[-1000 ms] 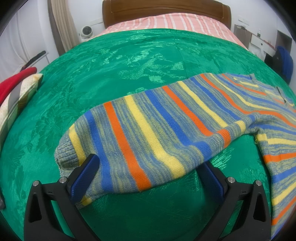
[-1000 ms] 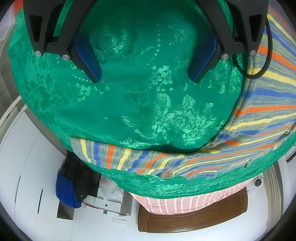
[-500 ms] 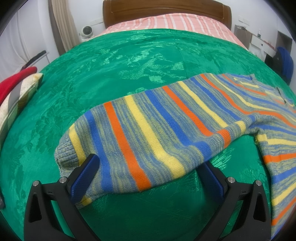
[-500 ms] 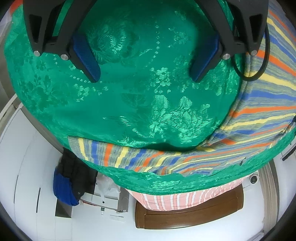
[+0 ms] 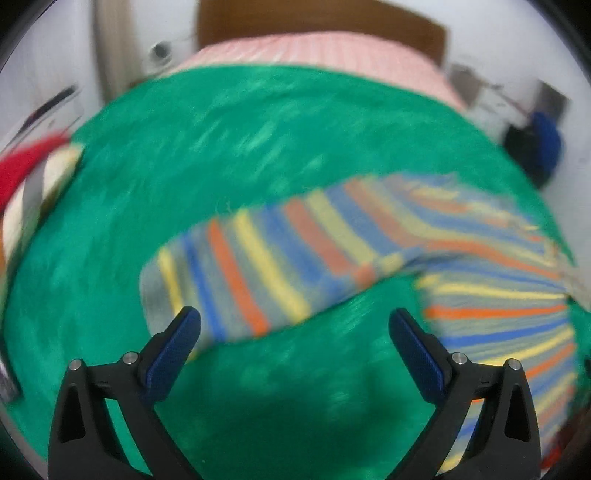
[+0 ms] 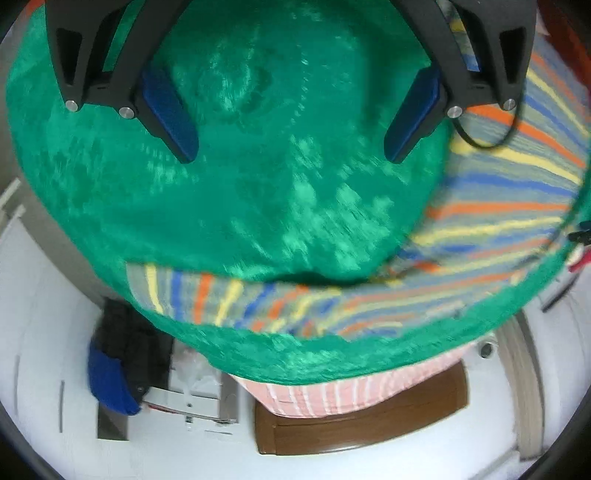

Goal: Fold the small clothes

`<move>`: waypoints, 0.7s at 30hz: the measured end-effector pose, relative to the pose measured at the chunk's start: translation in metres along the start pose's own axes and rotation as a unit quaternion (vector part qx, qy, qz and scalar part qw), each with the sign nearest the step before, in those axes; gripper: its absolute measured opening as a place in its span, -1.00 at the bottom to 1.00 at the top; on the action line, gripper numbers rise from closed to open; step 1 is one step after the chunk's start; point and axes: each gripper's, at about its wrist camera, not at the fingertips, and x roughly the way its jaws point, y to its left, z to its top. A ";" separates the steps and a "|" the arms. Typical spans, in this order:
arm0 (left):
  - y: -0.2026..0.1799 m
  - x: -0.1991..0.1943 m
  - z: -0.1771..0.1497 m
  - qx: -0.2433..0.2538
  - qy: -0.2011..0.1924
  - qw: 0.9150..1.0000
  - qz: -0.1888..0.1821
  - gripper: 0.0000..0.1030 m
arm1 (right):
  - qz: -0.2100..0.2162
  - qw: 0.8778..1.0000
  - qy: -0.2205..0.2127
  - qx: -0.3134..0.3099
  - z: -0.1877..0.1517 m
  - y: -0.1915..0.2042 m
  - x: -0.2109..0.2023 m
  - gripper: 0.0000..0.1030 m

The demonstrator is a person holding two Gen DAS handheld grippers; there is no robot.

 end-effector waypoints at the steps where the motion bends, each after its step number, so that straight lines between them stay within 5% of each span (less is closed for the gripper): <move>1: -0.009 -0.006 0.013 0.021 -0.002 1.000 -0.015 0.98 | 0.011 1.000 -0.003 -0.010 0.010 0.001 -0.003 0.93; 7: -0.091 0.021 0.099 0.167 0.011 0.985 -0.046 0.98 | 0.092 0.989 -0.038 -0.107 0.138 0.020 0.000 0.93; 10: -0.122 0.072 0.122 0.207 0.043 0.976 -0.051 0.92 | 0.135 0.982 -0.013 -0.135 0.192 0.036 0.035 0.93; 12: -0.138 0.106 0.128 0.236 0.064 0.969 -0.044 0.66 | 0.154 0.974 0.029 -0.161 0.224 0.049 0.075 0.93; 16: -0.153 0.156 0.133 0.267 0.099 0.958 -0.049 0.60 | 0.167 0.966 0.079 -0.181 0.257 0.063 0.138 0.92; 21: -0.158 0.199 0.136 0.270 0.162 0.946 -0.074 0.78 | 0.214 0.948 0.138 -0.190 0.275 0.077 0.210 0.92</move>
